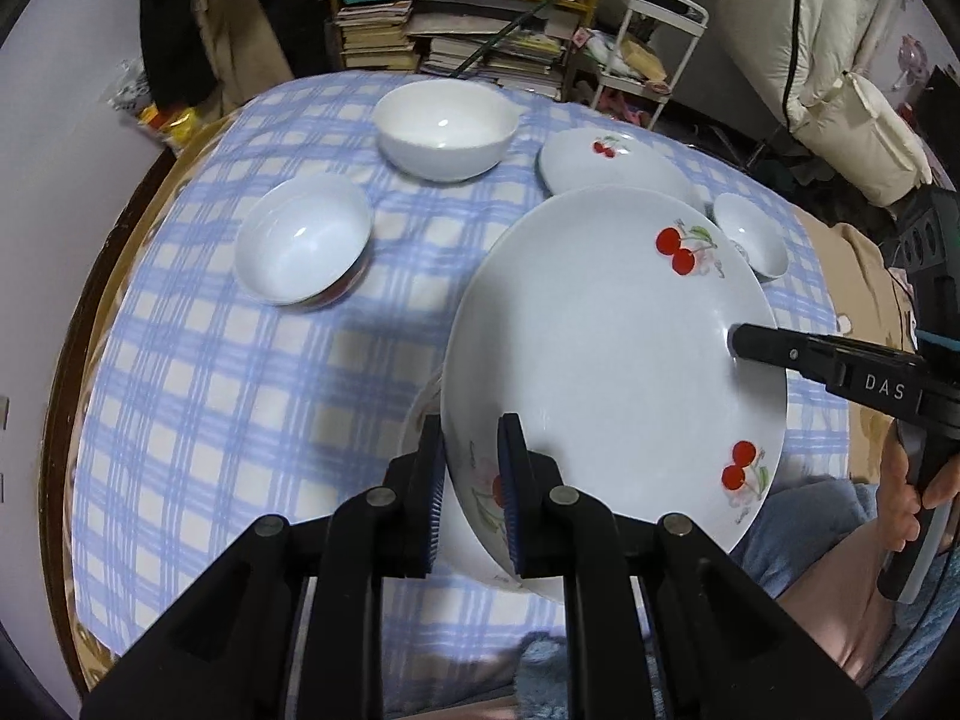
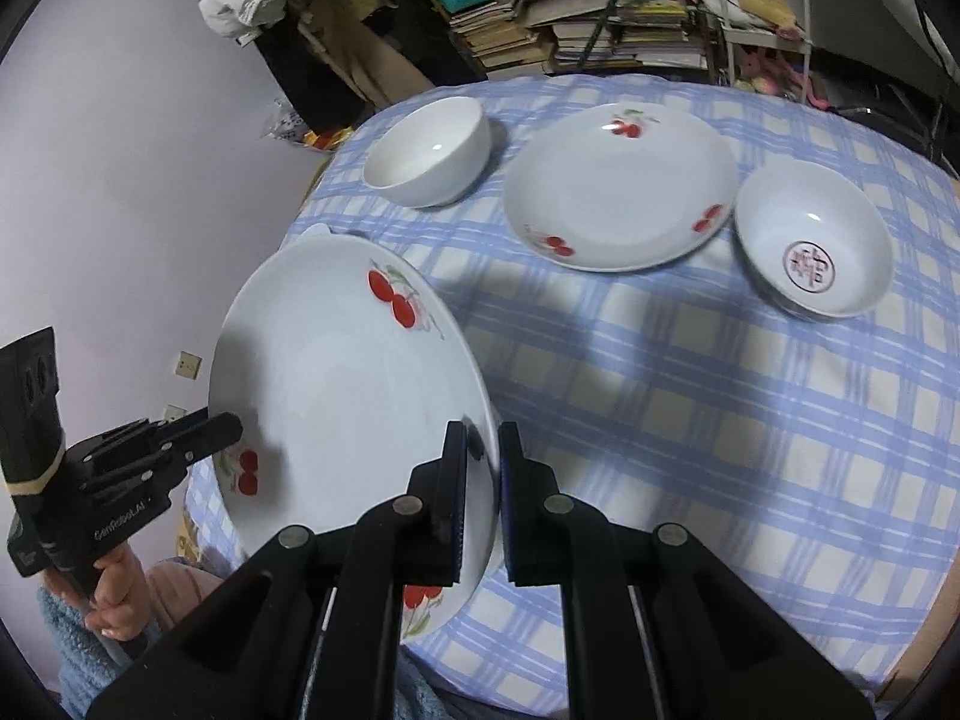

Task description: Organize plates and bowls

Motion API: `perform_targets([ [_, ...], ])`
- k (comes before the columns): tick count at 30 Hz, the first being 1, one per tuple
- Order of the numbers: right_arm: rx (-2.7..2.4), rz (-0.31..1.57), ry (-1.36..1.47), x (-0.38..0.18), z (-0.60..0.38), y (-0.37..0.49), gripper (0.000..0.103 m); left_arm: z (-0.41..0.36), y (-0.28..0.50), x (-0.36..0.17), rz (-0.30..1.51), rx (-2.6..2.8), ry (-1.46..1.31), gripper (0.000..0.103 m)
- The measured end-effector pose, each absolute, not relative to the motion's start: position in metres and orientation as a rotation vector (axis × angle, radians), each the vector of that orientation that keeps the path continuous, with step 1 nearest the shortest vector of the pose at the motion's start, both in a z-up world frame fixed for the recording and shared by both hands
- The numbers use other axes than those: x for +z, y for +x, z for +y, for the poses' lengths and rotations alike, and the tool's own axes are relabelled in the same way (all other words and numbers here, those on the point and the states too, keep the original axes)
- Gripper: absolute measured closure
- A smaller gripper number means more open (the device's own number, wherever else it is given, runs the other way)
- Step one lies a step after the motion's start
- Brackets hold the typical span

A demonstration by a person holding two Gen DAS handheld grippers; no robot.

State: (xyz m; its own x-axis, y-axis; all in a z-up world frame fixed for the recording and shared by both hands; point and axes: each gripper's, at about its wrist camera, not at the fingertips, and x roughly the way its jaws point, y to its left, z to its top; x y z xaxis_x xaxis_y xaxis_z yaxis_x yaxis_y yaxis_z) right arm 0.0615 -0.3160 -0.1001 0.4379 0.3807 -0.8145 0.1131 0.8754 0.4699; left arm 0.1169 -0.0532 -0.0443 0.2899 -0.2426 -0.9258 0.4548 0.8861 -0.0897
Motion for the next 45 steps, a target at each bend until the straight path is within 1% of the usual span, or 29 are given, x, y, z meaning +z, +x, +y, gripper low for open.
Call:
perform_targets([
  [6, 0.189, 1.101, 0.512, -0.113, -0.298, 0.063, 0.091, -0.034, 0.117, -0.063, 1.216, -0.444, 0.165, 0.087],
  [9, 0.173, 1.144, 0.475, -0.125, -0.289, 0.065, 0.091, -0.028, 0.122, -0.075, 1.233, -0.437, 0.11, 0.087],
  [12, 0.17, 1.173, 0.467, -0.139, -0.285, 0.068, 0.091, -0.029, 0.126, -0.085, 1.239, -0.418, 0.113, 0.087],
  [20, 0.148, 1.189, 0.432, -0.155, -0.276, 0.073, 0.091, -0.025, 0.134, -0.11, 1.283, -0.391, 0.076, 0.086],
  [28, 0.134, 1.255, 0.379, -0.178, -0.265, 0.074, 0.088, -0.031, 0.134, -0.13, 1.33, -0.354, 0.127, 0.086],
  [32, 0.13, 1.249, 0.371, -0.179, -0.264, 0.073, 0.088, -0.031, 0.137, -0.132, 1.323, -0.352, 0.132, 0.085],
  [37, 0.122, 1.24, 0.333, -0.179, -0.258, 0.071, 0.09, -0.033, 0.148, -0.152, 1.378, -0.317, 0.156, 0.085],
  [45, 0.102, 1.202, 0.312, -0.178, -0.253, 0.069, 0.091, -0.035, 0.15, -0.156, 1.4, -0.32, 0.153, 0.086],
])
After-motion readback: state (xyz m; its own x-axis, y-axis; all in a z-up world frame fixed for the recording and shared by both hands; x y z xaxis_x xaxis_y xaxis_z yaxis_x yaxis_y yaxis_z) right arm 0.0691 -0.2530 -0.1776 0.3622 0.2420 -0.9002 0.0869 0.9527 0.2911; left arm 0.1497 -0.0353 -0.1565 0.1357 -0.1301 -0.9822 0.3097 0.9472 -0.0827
